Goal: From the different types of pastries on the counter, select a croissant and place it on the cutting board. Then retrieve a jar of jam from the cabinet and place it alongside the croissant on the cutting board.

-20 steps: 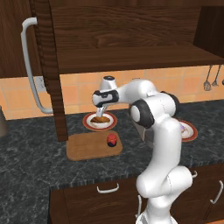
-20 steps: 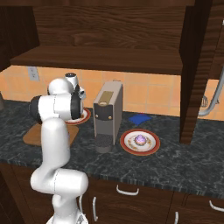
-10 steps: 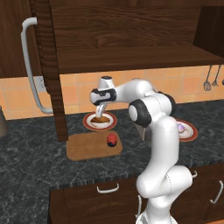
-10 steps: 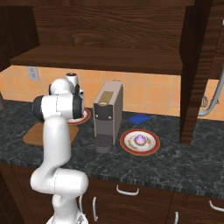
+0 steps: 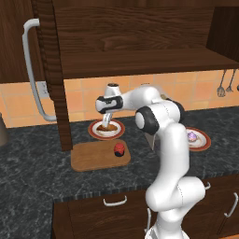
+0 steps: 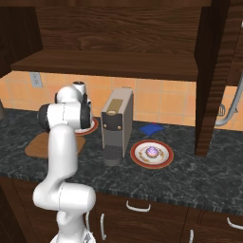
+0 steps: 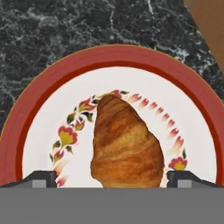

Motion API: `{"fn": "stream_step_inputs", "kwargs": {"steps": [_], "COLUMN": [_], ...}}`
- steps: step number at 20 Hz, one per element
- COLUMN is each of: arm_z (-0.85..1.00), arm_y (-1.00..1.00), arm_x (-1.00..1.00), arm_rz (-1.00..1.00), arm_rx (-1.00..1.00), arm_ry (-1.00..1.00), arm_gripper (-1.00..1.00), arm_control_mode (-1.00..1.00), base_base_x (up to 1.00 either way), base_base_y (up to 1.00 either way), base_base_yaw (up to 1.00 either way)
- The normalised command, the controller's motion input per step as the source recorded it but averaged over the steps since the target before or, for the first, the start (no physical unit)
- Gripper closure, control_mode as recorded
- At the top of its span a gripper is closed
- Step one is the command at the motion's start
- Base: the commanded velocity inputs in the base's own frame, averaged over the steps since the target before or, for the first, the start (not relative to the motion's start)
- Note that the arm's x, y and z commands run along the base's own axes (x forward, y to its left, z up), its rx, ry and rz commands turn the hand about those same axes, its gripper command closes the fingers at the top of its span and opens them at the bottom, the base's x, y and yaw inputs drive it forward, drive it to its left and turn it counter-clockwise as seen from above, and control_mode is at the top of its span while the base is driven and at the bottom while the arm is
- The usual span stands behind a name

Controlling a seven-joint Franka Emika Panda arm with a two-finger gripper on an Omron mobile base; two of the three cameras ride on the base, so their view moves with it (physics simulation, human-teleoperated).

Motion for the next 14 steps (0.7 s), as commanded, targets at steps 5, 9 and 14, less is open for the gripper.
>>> {"fn": "stream_step_inputs", "kwargs": {"steps": [5,9,14], "arm_z": [-0.27,-0.16,0.05], "arm_y": [0.0,0.03,0.0], "arm_x": [0.1,0.0,-0.25], "arm_rz": [0.09,0.13,0.18], "arm_rx": [0.0,0.0,0.0], "arm_ry": [0.0,0.0,-0.01], "arm_gripper": [1.0,1.0,1.0], "arm_control_mode": [-1.0,-1.0,-1.0], "base_base_x": [0.0,0.0,0.0], "base_base_y": [0.0,0.0,0.0], "base_base_yaw": [0.0,0.0,0.0]}}
